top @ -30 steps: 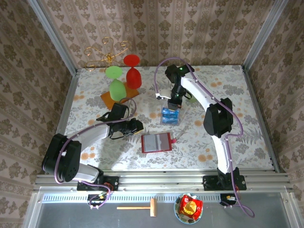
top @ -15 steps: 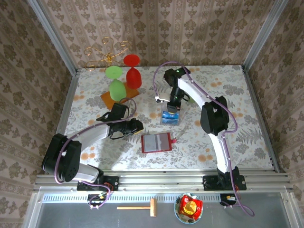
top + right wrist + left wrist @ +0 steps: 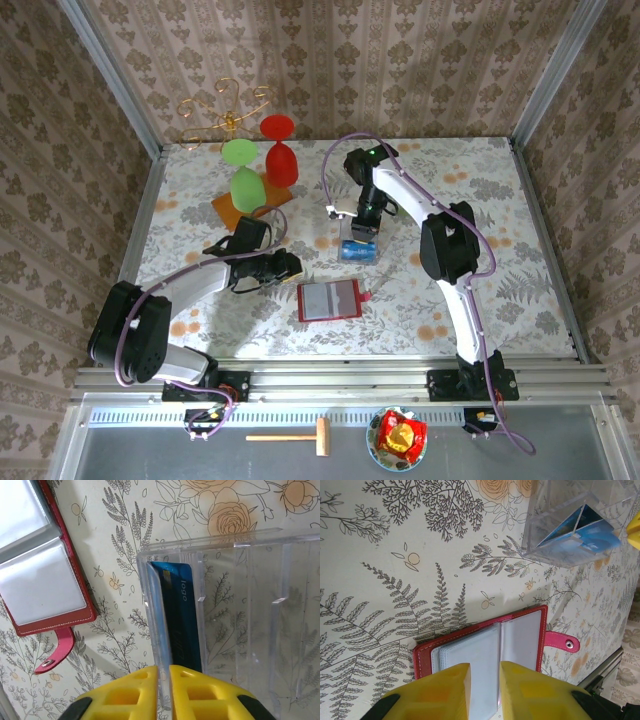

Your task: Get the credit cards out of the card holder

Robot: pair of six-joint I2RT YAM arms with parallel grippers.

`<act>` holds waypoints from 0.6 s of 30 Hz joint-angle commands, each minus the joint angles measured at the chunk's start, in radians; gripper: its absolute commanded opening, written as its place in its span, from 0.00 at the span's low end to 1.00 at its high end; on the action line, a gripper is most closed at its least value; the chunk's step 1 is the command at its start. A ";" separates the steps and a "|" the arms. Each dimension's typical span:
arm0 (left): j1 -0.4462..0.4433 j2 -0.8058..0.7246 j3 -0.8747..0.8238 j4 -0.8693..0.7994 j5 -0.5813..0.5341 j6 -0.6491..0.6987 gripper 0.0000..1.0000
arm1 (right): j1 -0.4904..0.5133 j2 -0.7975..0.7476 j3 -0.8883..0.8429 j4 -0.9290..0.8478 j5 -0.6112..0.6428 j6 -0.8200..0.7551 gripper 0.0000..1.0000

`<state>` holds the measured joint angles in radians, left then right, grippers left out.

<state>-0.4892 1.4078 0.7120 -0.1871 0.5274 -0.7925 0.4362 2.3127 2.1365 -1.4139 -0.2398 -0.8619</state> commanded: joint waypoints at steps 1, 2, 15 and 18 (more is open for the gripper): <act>0.006 0.010 0.012 0.003 0.003 -0.011 0.23 | -0.007 0.003 -0.014 -0.017 0.011 0.022 0.16; 0.006 0.009 0.012 0.003 0.003 -0.011 0.22 | -0.007 -0.003 -0.020 -0.012 0.017 0.025 0.17; -0.004 0.006 0.007 0.024 0.007 -0.019 0.22 | 0.004 -0.173 -0.214 0.243 0.039 0.221 0.20; -0.010 0.001 -0.002 0.035 0.004 -0.027 0.22 | 0.012 -0.232 -0.289 0.336 0.048 0.320 0.22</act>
<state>-0.4904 1.4097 0.7120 -0.1719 0.5274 -0.7940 0.4389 2.1567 1.8900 -1.1854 -0.2142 -0.6628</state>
